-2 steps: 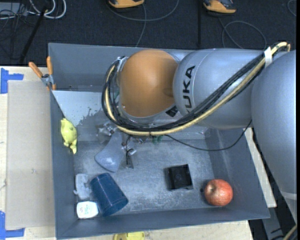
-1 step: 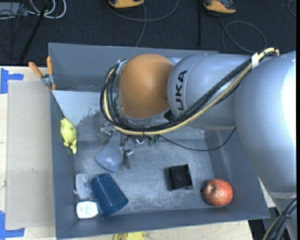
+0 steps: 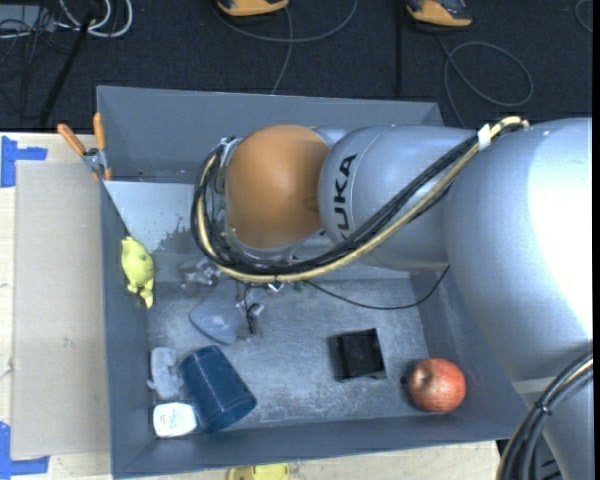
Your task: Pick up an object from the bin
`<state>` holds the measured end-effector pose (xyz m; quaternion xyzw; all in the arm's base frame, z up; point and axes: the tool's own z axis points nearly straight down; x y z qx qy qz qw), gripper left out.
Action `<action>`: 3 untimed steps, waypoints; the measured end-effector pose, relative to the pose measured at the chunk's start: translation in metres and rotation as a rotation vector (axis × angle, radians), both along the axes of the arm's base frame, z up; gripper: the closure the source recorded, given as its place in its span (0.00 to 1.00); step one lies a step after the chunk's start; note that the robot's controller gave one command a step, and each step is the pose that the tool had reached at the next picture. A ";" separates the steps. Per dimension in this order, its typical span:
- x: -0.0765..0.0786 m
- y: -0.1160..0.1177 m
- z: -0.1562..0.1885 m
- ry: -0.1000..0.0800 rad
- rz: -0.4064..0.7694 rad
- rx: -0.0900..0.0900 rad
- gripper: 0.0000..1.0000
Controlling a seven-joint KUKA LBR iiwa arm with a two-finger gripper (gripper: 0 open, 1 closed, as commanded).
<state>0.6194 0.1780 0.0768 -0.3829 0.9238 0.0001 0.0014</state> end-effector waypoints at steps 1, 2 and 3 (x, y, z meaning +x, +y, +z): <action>-0.003 -0.004 -0.006 0.003 0.069 0.000 1.00; -0.003 -0.004 -0.006 0.003 0.068 0.000 1.00; -0.005 -0.004 -0.003 0.006 0.068 0.000 1.00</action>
Offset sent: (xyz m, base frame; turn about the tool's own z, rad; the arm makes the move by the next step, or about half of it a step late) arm 0.0000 0.0000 0.0000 0.0000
